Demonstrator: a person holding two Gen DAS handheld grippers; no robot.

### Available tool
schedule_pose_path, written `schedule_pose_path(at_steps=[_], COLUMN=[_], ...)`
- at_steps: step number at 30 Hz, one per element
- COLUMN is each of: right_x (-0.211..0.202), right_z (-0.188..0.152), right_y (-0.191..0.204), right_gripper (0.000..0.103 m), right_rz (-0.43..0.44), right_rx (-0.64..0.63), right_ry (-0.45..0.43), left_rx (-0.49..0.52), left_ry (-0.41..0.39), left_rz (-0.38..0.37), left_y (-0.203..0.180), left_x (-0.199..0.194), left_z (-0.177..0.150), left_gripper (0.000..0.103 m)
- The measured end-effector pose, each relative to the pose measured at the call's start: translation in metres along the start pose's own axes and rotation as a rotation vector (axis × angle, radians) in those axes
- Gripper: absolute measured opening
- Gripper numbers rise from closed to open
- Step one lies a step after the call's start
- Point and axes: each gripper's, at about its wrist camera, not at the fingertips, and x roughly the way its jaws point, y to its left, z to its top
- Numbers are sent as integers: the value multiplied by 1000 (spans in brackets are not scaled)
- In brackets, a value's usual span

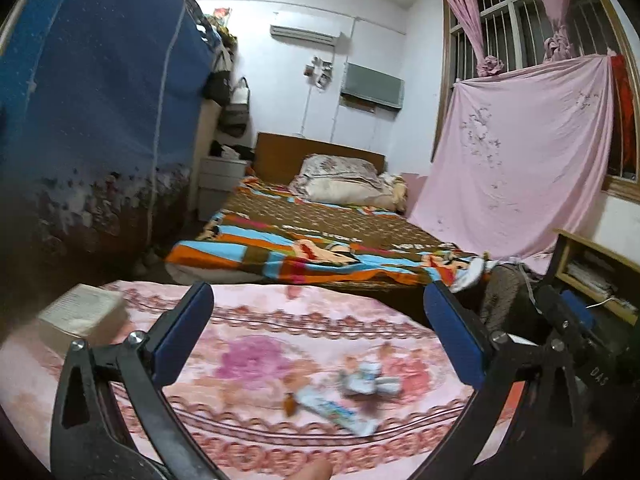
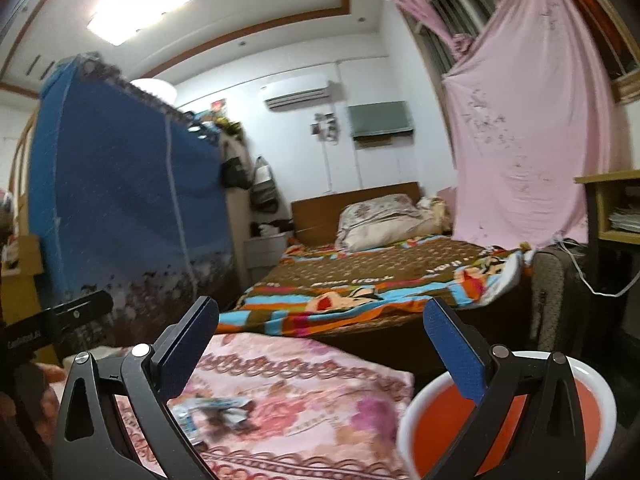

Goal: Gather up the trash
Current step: 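Move both open tools back over the toothpaste tubes on the quilt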

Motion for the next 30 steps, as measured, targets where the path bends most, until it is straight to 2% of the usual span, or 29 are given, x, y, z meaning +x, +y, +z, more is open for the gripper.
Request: schedule_pose_path(at_steps=[9, 15, 18, 23, 25, 27, 30], right_x=[2, 3, 7, 23, 27, 31, 39], right_z=[-8, -14, -17, -25, -28, -31, -37], right_y=[45, 69, 77, 86, 90, 91, 94], right_gripper=[103, 103, 103, 102, 98, 85, 71], right_rz=[117, 163, 200, 226, 235, 246, 276], right_rx=[-111, -192, -207, -231, -240, -245, -243], right_ry=[7, 30, 61, 194, 228, 264, 335], left_rx=[42, 80, 99, 90, 86, 81, 74], left_ry=[-58, -61, -42, -10, 8, 32, 65], left_rz=[79, 103, 103, 80, 70, 56, 33], left_y=[33, 46, 52, 61, 63, 64, 66], left_x=[-22, -29, -29, -28, -26, -23, -18], left_z=[-11, -16, -20, -22, -23, -24, -24], left_gripper=[92, 92, 92, 92, 91, 90, 86])
